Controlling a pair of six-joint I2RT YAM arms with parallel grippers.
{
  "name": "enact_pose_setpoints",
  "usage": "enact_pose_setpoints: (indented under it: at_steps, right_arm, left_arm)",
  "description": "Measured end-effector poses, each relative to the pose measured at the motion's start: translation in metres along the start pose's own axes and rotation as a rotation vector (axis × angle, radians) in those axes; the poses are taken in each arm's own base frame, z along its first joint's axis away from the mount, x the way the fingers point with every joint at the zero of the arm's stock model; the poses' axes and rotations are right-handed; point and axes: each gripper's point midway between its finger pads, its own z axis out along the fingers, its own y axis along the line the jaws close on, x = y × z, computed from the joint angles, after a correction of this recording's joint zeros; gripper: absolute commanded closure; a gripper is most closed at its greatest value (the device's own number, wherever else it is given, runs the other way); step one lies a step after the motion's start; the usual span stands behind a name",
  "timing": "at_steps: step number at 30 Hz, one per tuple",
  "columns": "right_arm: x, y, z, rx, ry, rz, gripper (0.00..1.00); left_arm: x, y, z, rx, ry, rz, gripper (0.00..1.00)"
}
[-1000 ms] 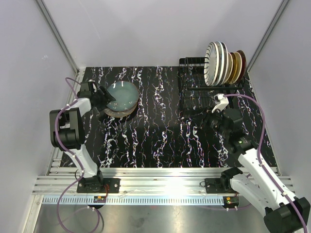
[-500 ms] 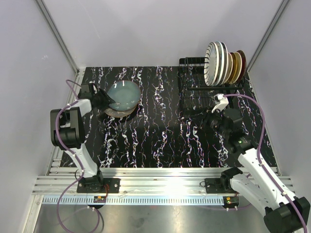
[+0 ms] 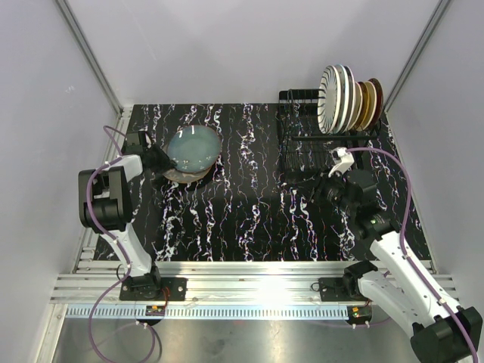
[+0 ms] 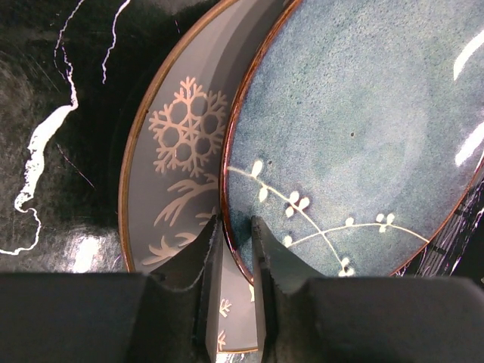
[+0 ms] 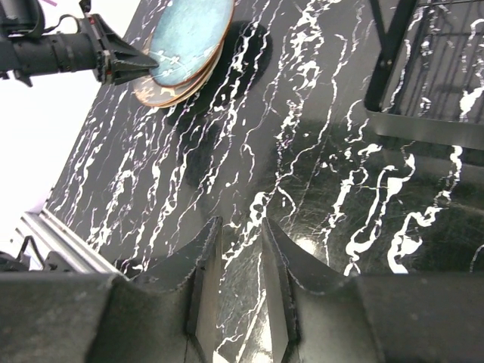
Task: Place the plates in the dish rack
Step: Grab a plate with the left arm
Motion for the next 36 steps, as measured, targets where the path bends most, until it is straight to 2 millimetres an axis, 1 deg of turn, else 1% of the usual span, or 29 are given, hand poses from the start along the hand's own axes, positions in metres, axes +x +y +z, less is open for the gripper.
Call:
enact_pose_setpoints:
  at_steps: [4,9,13,16,23,27,32,36]
  right_arm:
    - [0.002,0.005,-0.001,-0.026,0.012,0.002,0.66]
    - [0.004,0.01,-0.001,-0.053,0.024,0.004,0.68]
    - [0.006,0.013,-0.002,-0.068,0.033,0.003,0.68]
    - [0.01,0.019,-0.002,-0.089,0.046,-0.004,0.67]
    - [0.02,0.034,-0.002,-0.134,0.083,-0.019,0.66]
    - [0.026,0.042,-0.001,-0.157,0.104,-0.027,0.66]
    - [0.032,0.051,-0.002,-0.183,0.122,-0.037,0.66]
    - [0.035,0.055,-0.003,-0.195,0.13,-0.038,0.66]
  left_arm:
    - [0.0,0.0,0.0,-0.001,0.0,-0.001,0.92]
    - [0.0,0.0,-0.002,-0.005,-0.001,-0.002,0.96]
    - [0.002,0.003,-0.008,-0.031,0.001,-0.006,1.0]
    - [0.004,0.004,-0.019,-0.046,-0.007,-0.007,1.0]
    - [0.0,-0.001,-0.045,-0.06,-0.052,0.004,1.0]
    - [0.004,0.0,-0.058,-0.066,-0.063,0.003,1.0]
    - [0.016,0.014,-0.076,-0.081,-0.07,-0.039,1.0]
    - [0.028,0.029,-0.084,-0.103,-0.065,-0.081,1.0]
